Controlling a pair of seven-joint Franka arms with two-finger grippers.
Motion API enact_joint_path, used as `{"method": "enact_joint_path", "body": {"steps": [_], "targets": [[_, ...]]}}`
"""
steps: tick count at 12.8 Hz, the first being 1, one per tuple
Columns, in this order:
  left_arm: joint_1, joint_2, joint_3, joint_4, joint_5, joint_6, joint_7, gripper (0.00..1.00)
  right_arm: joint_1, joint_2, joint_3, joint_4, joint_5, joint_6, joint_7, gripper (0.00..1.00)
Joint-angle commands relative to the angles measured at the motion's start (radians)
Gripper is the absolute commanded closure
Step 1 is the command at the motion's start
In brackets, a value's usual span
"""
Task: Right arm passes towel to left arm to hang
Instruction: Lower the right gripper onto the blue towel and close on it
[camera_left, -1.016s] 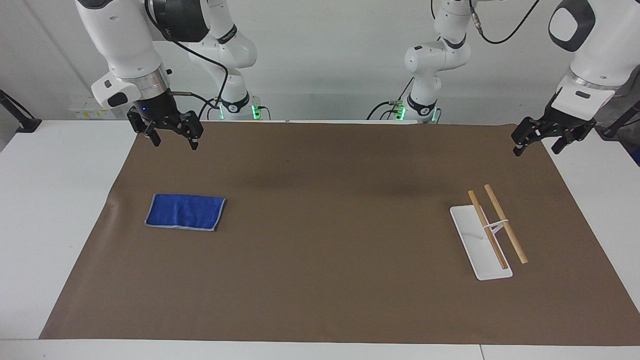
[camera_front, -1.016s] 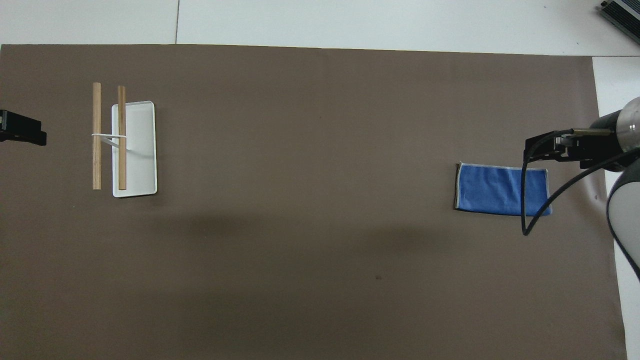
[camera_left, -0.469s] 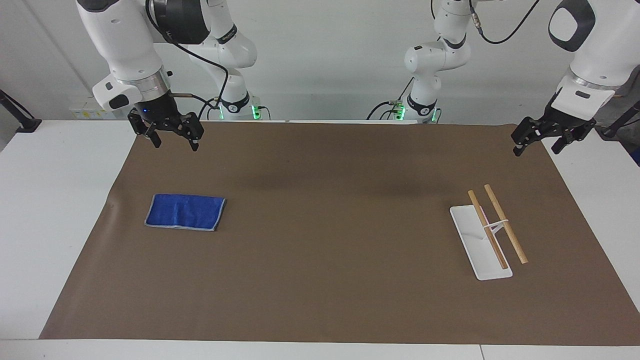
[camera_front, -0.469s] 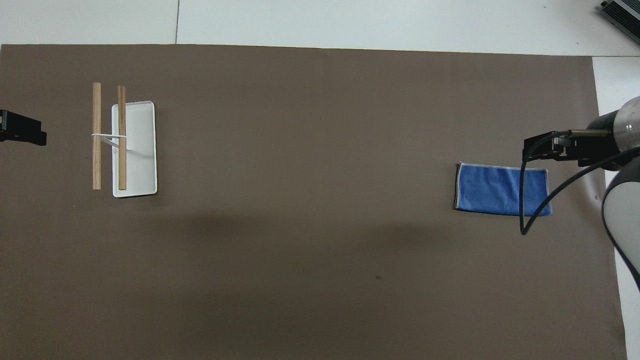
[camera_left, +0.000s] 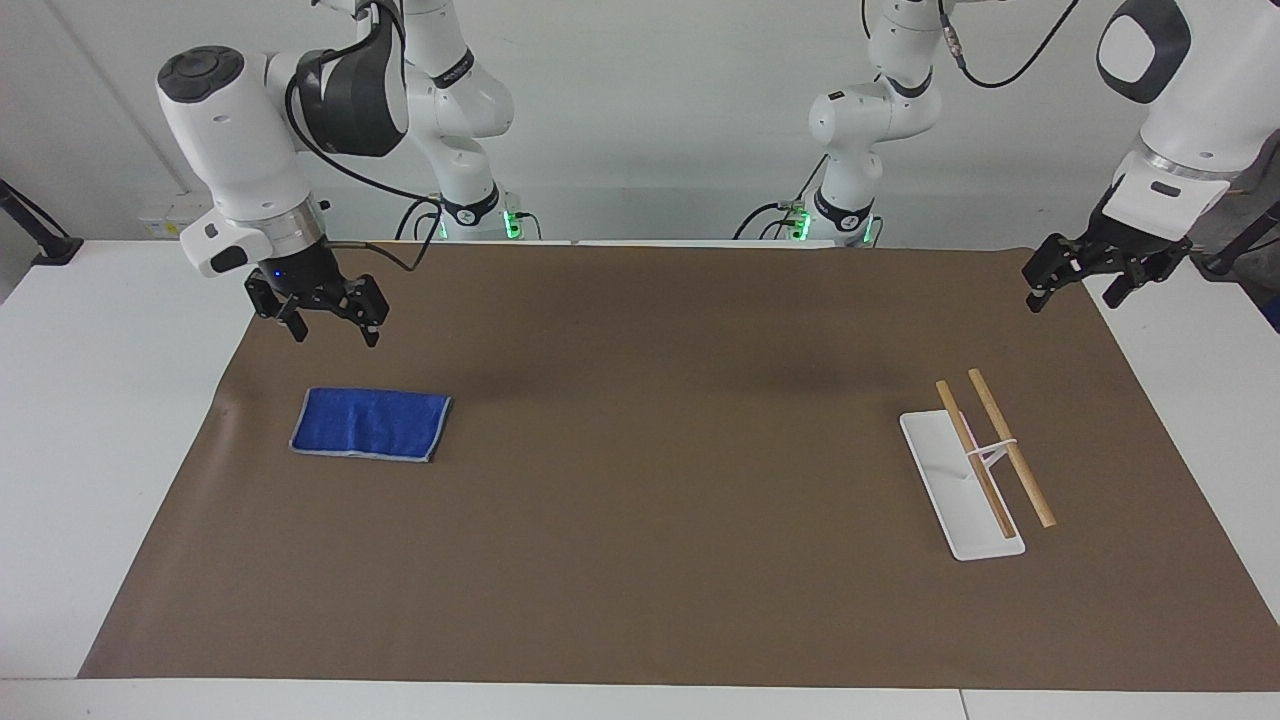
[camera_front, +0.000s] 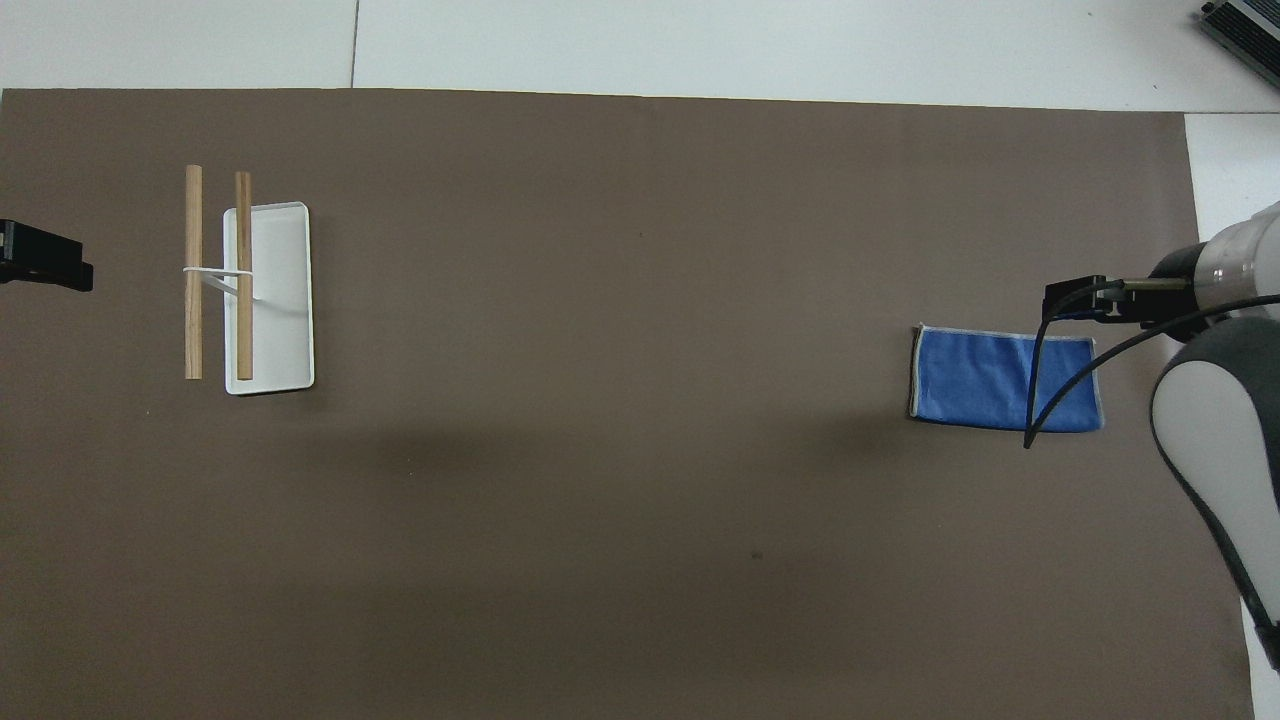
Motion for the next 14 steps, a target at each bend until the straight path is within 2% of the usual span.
{"method": "enact_joint_path", "body": {"steps": [1,6,9,14], "targets": [[0.006,-0.026,-0.001,-0.028,0.003,0.002,-0.008,0.00,-0.043,-0.016,0.007,-0.149,0.016,0.155,-0.036,0.00],[0.006,-0.026,-0.001,-0.028,0.003,0.002,-0.008,0.00,-0.067,0.075,0.006,-0.267,0.016,0.308,-0.082,0.00],[0.006,-0.026,-0.001,-0.028,0.003,0.002,-0.008,0.00,-0.060,0.154,0.007,-0.319,0.015,0.535,-0.104,0.00],[0.006,-0.026,-0.001,-0.028,0.003,0.002,-0.008,0.00,-0.067,0.177,0.007,-0.365,0.015,0.564,-0.101,0.00]]}}
